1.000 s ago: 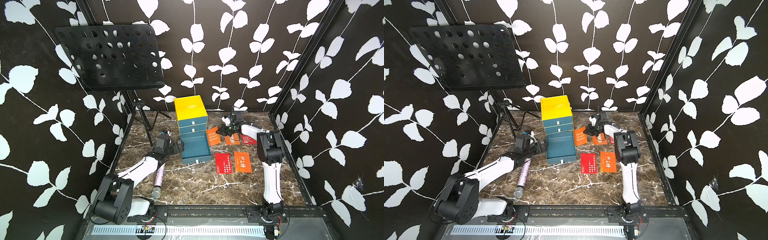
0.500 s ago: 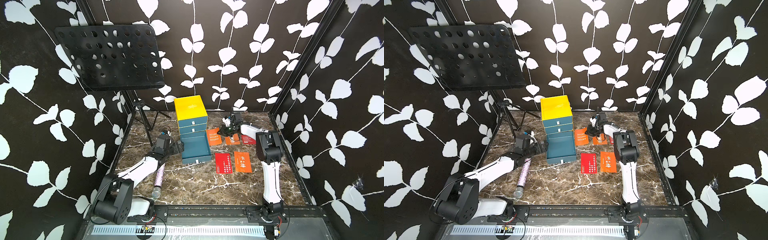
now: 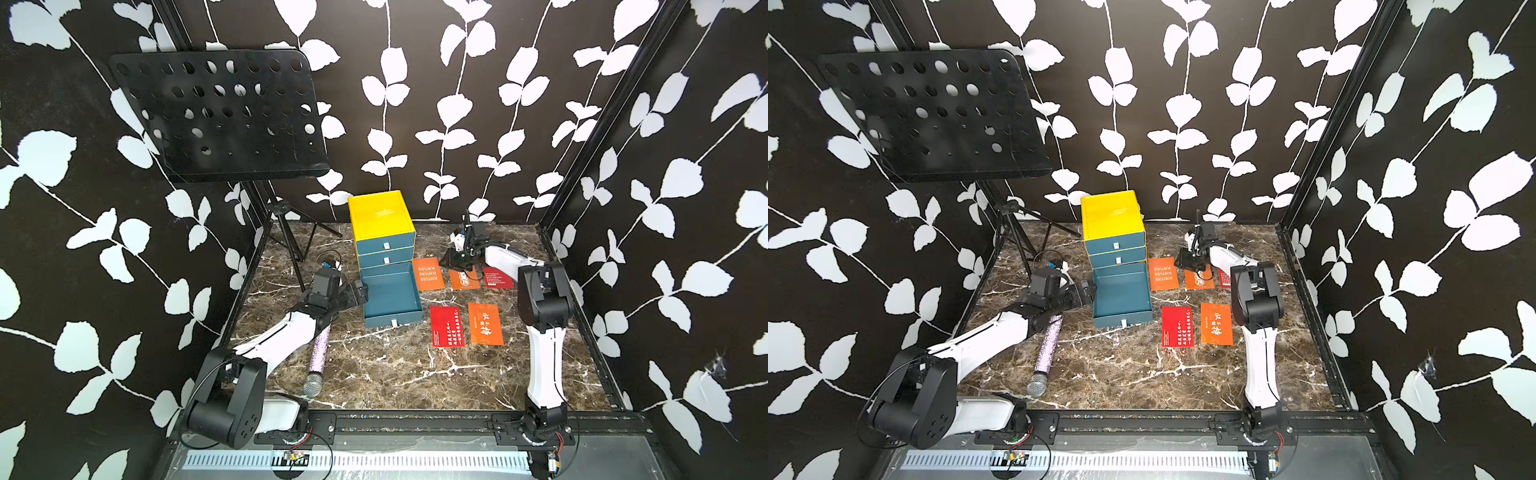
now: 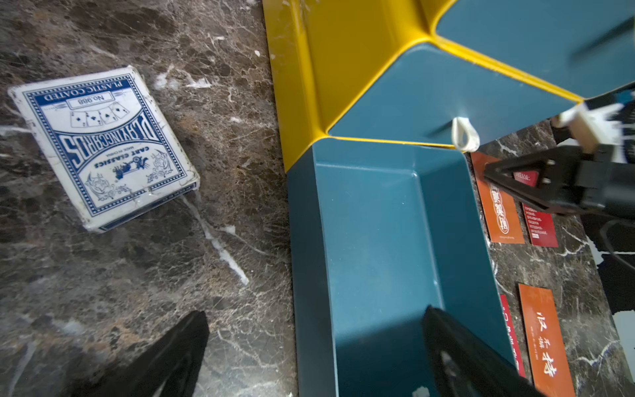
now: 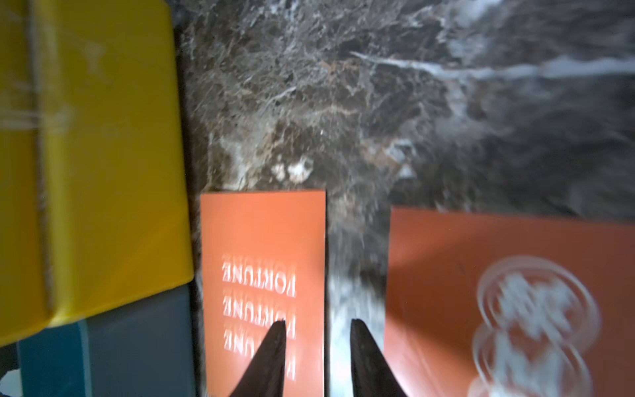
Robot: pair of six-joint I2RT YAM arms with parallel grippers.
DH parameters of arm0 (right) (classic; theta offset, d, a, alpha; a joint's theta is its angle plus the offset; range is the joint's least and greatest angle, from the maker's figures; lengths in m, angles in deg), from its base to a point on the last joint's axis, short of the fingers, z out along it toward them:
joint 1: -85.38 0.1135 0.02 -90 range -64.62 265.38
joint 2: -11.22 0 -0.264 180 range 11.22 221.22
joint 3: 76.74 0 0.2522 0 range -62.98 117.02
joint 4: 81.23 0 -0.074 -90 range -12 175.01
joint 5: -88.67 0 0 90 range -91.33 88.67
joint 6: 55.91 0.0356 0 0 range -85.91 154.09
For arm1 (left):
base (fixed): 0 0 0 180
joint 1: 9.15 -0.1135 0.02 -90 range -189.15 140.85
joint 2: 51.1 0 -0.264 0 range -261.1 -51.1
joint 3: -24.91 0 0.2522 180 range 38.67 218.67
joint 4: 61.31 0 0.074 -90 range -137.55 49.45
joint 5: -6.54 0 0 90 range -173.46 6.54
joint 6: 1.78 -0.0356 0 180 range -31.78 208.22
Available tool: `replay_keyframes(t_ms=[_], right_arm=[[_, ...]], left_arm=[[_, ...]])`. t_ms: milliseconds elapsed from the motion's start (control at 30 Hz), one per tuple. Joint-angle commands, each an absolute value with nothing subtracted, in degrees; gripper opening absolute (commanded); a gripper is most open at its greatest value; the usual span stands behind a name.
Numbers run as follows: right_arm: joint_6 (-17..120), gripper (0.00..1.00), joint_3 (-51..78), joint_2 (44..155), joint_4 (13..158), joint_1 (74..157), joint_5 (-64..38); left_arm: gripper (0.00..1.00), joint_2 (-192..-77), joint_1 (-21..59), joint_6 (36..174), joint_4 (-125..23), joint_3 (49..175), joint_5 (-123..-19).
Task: Take the postcards out of the drawer
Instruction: Place the postcard at the center of the board, then close the drawer in the storage box.
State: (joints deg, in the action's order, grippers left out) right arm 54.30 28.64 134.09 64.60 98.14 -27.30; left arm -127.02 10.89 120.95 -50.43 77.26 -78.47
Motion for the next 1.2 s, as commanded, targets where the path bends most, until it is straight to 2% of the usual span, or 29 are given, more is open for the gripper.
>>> replay_keyframes(t_ms=[0,267,367,533,800,967,1167], right_arm=[[52.0,0.33,23.6,123.9,64.1,99.2,-24.5],[52.7,0.37,3.2,104.2,66.8,106.2,-21.7],[55.9,0.39,-5.6,97.2,73.0,110.7,-20.1],[64.3,0.40,-18.0,91.9,86.5,119.5,-15.2],[73.9,0.42,-29.8,94.3,110.0,131.5,-4.1],[76.2,0.42,-29.3,100.7,118.1,136.5,1.1],[77.8,0.42,-25.6,109.6,125.3,138.6,4.8]], left_arm=[[0.99,-125.3,10.4,120.3,-49.2,78.9,-78.6],[0.99,-123.3,9.8,120.4,-46.2,79.5,-81.1],[0.99,-122.7,9.6,120.6,-44.6,79.6,-82.0],[0.99,-121.3,9.6,121.0,-44.6,78.1,-81.6],[0.99,-119.1,9.6,121.4,-45.8,75.6,-80.6],[0.99,-118.9,9.6,120.6,-46.4,74.5,-81.1],[0.99,-118.1,9.5,118.3,-45.6,74.2,-82.5]])
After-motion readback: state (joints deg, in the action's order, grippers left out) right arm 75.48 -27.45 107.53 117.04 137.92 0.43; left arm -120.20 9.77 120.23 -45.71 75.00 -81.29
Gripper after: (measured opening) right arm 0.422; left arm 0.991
